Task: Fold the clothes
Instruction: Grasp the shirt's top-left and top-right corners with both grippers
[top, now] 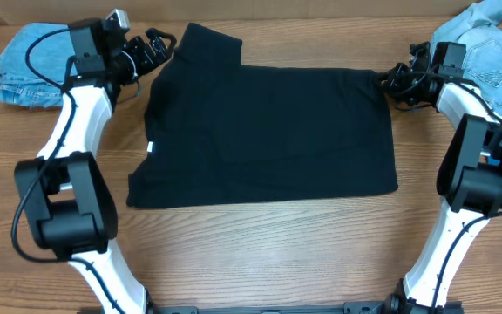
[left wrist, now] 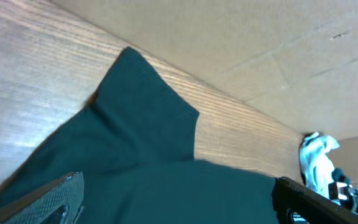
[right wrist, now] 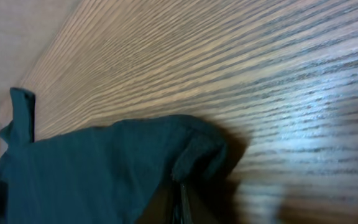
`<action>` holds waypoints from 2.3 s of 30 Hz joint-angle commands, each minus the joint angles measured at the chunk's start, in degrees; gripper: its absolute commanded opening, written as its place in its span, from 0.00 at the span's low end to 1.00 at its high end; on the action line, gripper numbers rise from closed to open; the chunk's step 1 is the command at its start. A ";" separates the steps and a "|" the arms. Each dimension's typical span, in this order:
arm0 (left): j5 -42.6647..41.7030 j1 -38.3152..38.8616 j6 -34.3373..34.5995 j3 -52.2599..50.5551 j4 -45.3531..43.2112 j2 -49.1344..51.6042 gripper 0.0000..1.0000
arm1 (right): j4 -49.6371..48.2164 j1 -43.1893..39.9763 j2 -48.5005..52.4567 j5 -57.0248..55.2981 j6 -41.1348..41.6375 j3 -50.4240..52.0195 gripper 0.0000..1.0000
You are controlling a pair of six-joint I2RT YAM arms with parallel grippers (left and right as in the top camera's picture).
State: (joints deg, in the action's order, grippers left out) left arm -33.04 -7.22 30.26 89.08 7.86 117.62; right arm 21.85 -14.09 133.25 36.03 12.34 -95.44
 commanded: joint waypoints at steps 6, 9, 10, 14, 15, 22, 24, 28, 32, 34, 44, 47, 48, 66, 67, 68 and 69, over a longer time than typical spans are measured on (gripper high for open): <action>-10.91 -2.58 0.90 7.34 -1.03 13.70 1.00 | 5.60 0.66 -7.76 3.82 -6.16 -1.44 0.04; -7.80 -3.43 -0.11 8.35 -0.83 14.12 1.00 | 7.08 0.63 -7.89 4.66 -7.89 -1.44 0.04; -6.82 -3.61 -0.11 8.35 -0.83 14.14 1.00 | 7.19 0.63 -7.89 4.63 -7.89 -1.44 0.04; -3.85 -3.74 -0.74 8.35 -0.50 14.29 1.00 | 6.99 0.63 -7.89 4.63 -7.89 -1.44 0.04; -3.26 -3.74 -1.31 8.35 -0.39 14.29 1.00 | 6.97 0.63 -7.89 4.63 -7.89 -1.44 0.04; 1.03 -3.78 -2.91 8.35 0.92 14.75 1.00 | 7.04 0.63 -7.89 4.63 -7.89 -1.44 0.04; 0.50 -3.78 -2.93 8.35 0.68 15.47 1.00 | 7.04 0.63 -7.89 4.63 -7.89 -1.44 0.04; 0.13 -3.67 -3.30 8.35 0.90 17.07 1.00 | 7.06 0.63 -7.89 4.66 -7.87 -1.44 0.04; -0.26 -3.37 -3.30 8.35 0.55 18.82 1.00 | 7.28 0.63 -7.89 4.66 -7.87 -1.44 0.04; -0.26 -3.34 -3.30 8.35 0.13 19.61 0.99 | 7.26 0.63 -7.89 4.66 -7.87 -1.44 0.04; -0.15 -3.10 -2.99 8.35 -2.25 20.06 0.96 | 7.23 0.63 -7.89 4.81 -7.89 -1.44 0.04; -0.50 -1.99 -3.26 8.35 -2.05 20.06 0.95 | 7.21 0.63 -7.89 4.81 -7.87 -1.44 0.04; -0.39 -1.49 -3.45 8.35 -2.14 20.09 0.96 | 7.19 0.63 -7.89 4.81 -7.87 -1.44 0.04; 0.63 0.61 -3.80 8.41 1.33 20.11 0.45 | 7.63 0.63 -7.89 4.81 -7.87 -1.44 0.04; 0.61 0.44 -3.06 8.48 1.33 20.11 0.41 | 7.67 0.63 -7.91 4.83 -7.74 -1.44 0.04; 0.57 0.15 -2.54 8.50 1.29 20.11 0.39 | 7.80 0.63 -7.91 4.87 -7.65 -1.44 0.04; 0.31 -0.20 -1.81 8.61 1.18 20.09 0.36 | 8.11 0.63 -8.00 4.90 -7.67 -1.44 0.04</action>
State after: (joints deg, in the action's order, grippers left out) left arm -32.62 -6.52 27.00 96.86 9.19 136.35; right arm 29.61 -13.76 127.39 40.10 5.10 -95.64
